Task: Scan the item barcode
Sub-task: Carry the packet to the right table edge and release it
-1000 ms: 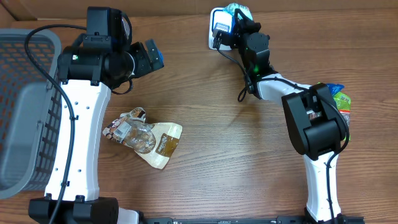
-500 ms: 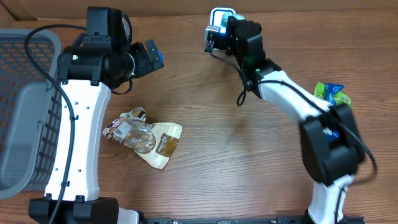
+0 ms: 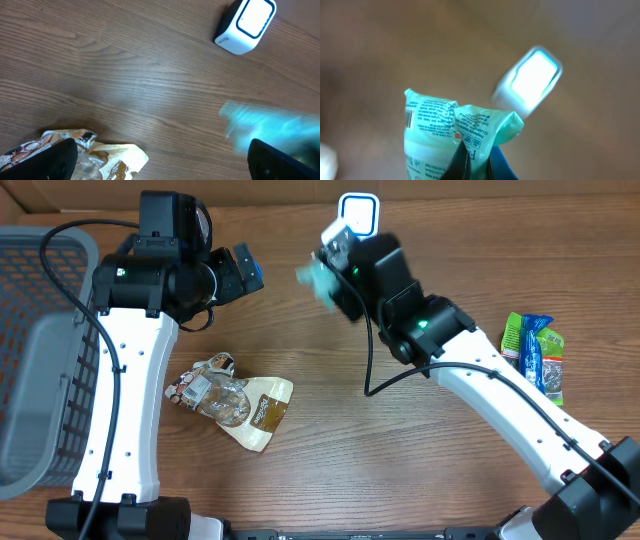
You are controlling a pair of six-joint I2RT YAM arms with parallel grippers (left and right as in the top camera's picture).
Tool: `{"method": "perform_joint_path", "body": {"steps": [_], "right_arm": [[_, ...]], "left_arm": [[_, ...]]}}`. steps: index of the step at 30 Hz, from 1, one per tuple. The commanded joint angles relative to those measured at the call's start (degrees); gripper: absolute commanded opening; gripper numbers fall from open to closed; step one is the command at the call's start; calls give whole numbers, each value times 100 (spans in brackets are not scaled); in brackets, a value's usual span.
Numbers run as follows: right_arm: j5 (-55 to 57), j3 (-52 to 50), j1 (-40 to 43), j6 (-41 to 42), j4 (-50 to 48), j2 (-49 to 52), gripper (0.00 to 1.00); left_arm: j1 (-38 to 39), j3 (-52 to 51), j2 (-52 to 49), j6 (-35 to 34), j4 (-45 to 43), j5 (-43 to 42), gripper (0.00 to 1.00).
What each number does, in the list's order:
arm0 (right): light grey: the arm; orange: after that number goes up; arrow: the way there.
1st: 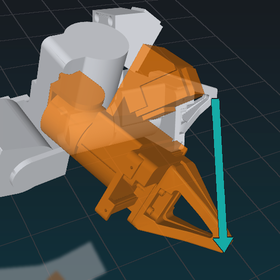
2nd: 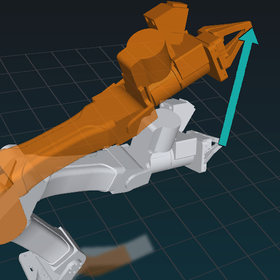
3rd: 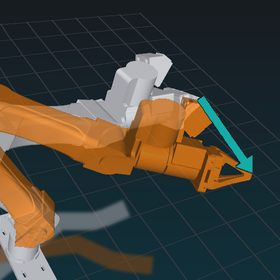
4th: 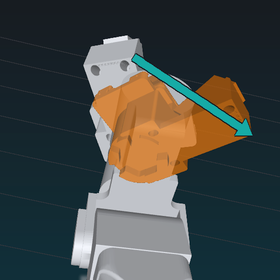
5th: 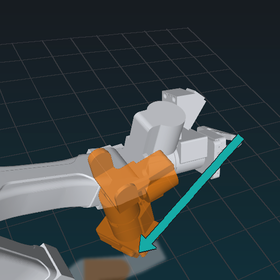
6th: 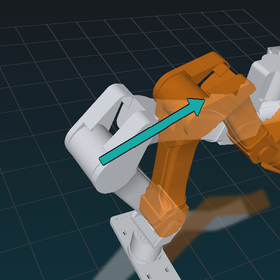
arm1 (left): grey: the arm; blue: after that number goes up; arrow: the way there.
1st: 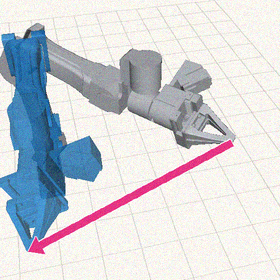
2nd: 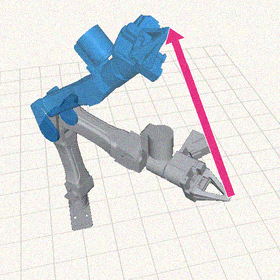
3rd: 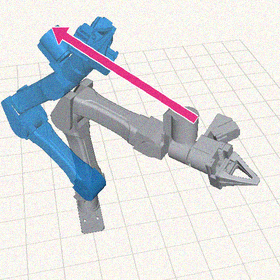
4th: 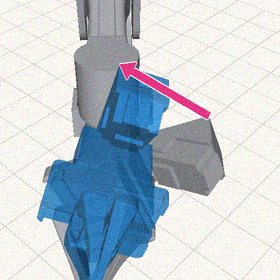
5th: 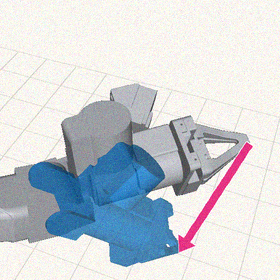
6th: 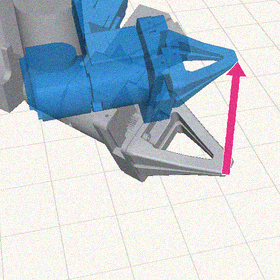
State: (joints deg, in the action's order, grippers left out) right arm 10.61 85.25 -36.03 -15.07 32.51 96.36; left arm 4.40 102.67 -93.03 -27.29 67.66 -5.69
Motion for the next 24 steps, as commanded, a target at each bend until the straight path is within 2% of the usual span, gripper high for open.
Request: {"method": "perform_joint_path", "body": {"steps": [1,5,8,14,16,19,24], "right_arm": [[-105,20,-13,1182,839,-2,4],[245,20,225,1915,2286,-2,4],[662,22,695,2820,3088,-2,4],[603,20,2341,4815,3713,-4,4],[11,20,3005,4817,3571,-2,4],[-1178,20,4127,4395,3281,-2,4],[-1976,20,5718,4330,3250,111,4]], "left_arm": [[11,22,-61,-15,-17,33,100],[11,22,-61,-15,-17,33,100],[11,22,-61,-15,-17,33,100],[11,22,-61,-15,-17,33,100],[11,22,-61,-15,-17,33,100],[11,22,-61,-15,-17,33,100],[11,22,-61,-15,-17,33,100]]}}
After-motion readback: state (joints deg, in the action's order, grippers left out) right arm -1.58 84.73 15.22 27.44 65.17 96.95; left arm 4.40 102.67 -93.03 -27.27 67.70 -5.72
